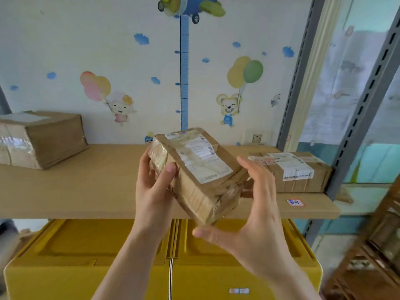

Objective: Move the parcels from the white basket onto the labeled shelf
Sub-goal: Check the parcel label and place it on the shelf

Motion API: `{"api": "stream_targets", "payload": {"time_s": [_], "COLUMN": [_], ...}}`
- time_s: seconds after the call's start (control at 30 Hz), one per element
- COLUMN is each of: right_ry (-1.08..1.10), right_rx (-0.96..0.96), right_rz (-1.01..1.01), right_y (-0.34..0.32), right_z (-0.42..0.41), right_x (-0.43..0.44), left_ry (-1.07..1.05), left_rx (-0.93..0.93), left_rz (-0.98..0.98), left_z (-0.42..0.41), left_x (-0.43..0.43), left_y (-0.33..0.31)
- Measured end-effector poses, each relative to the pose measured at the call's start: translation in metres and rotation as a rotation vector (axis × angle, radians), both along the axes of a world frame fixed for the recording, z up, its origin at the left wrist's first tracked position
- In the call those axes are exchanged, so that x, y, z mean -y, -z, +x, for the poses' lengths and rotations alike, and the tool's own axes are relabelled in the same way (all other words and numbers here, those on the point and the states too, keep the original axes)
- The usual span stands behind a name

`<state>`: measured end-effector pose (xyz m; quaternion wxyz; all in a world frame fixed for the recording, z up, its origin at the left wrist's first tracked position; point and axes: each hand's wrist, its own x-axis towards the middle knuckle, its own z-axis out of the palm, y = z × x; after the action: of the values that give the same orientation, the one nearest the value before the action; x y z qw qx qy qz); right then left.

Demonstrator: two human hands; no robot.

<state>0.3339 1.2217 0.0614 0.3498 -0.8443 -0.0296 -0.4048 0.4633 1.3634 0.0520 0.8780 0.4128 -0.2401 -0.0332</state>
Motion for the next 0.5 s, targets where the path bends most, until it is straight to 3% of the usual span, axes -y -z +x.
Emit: {"api": "stream_targets", "payload": {"time_s": [0.13,0.3,0.4,0.5], "right_ry": [0.063,0.139,0.26,0.299], "right_rx": [-0.022,-0.344,-0.412,-0.448], "right_rz": [0.004,-0.312,-0.443,-0.451], "right_y": [-0.028,-0.036,-0.041,-0.049], "right_z": [0.043,0.065,0.066,0.061], "right_x": [0.03,0.05,0.054,0.062], "left_ry": [-0.242,-0.432,-0.472,-0.464], "left_rx": [0.123,0.269,0.33,0.373], "left_rz": [0.328,0.881,0.956,0.987], "left_z": [0.033,0.052,0.049,0.05], "left_x": [-0.007,0.002,0.009,0.014], "left_y": [-0.003,0.011,0.008,0.006]}}
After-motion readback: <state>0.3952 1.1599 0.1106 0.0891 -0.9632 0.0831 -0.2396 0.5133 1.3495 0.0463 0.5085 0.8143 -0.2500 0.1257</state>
